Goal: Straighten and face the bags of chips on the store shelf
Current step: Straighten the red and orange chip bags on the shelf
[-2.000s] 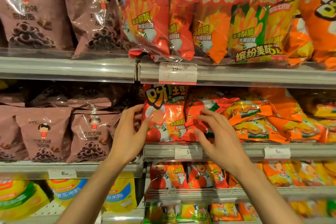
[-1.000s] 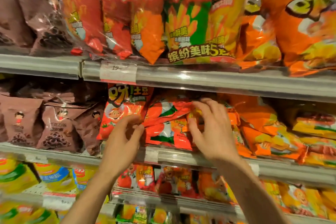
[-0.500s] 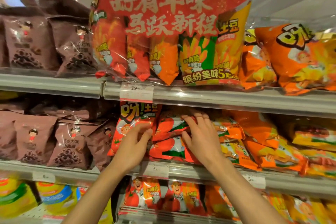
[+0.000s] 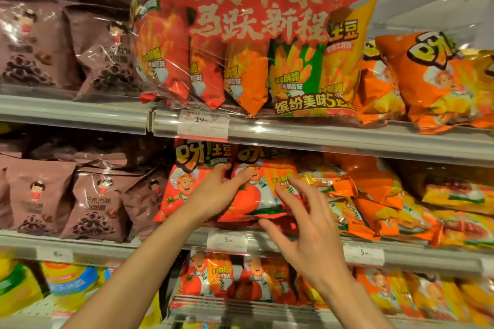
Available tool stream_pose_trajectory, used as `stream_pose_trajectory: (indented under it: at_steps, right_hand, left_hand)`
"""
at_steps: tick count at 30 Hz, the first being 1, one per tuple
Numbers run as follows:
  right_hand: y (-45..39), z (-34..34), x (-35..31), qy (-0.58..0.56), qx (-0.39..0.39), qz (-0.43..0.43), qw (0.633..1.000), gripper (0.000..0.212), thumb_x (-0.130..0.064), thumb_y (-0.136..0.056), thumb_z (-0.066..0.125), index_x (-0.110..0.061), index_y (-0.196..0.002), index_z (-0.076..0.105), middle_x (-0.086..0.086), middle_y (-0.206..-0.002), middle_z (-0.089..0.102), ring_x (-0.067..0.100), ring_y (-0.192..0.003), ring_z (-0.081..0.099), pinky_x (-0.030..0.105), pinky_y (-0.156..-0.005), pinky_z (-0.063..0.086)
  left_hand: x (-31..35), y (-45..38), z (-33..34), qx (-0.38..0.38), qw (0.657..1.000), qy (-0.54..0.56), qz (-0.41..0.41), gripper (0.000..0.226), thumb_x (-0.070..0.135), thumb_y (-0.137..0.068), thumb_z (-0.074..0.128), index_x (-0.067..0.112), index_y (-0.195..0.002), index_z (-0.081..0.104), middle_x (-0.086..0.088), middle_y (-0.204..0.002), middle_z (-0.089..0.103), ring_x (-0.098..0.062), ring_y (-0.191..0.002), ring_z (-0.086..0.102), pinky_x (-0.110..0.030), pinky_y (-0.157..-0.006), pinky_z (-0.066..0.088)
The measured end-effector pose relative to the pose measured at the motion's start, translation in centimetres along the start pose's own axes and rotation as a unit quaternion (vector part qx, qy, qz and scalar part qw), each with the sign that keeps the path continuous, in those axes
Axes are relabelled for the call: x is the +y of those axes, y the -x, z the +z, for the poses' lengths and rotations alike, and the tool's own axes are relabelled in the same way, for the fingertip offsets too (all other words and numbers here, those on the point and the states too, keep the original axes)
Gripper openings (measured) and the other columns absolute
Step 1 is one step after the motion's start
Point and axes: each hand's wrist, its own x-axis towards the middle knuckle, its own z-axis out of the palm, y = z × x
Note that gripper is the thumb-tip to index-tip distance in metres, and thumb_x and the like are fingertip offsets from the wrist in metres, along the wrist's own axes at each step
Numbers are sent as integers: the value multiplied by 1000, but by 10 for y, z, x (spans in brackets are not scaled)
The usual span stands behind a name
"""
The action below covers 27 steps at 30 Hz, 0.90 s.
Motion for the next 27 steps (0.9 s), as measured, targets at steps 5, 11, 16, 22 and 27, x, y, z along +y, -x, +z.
stream_pose_trajectory:
  at_steps: [5,11,16,22,27]
  right_hand:
    - [-17,-24,-2,-105,-8,191,976,58,-65,-91,52,-29,-137,52,-10,-134,52,10,-124,50,30,-101,42]
    - [-48,-25,22,-120,-101,324,933,87,-82,-76,47,-21,-138,51,-1,-116,67,21,-108,64,37,-91,50]
    - [-27,-24,20,-223,-51,336,914,59,-57,-86,64,-24,-134,53,-2,-94,67,14,-80,66,36,-78,55]
    - [-20,-14,-11,-316,-45,310,896,41,-38,-92,66,-27,-128,50,-10,-82,60,-5,-54,54,9,-51,39]
    - [-31,10,-43,-341,-112,268,894,43,-46,-93,63,-30,-131,52,-9,-93,69,3,-76,67,20,-64,52]
  left_hand:
    - [-7,8,6,12,998,43,34,73,48,-86,72,22,-147,42,6,-106,64,-2,-89,65,-18,-73,48]
    - [-9,22,10,-40,992,94,75,94,43,-75,82,21,-153,32,14,-111,67,-1,-87,69,-28,-84,58]
    - [-4,27,15,-47,989,116,75,56,35,-91,71,25,-140,47,4,-108,69,0,-82,68,-11,-65,48]
    - [-19,43,1,7,992,99,76,50,38,-94,64,38,-138,39,11,-127,63,6,-104,63,-12,-79,49]
    - [-40,58,-40,74,987,111,95,49,25,-91,68,43,-131,47,24,-124,62,14,-110,58,-4,-83,44]
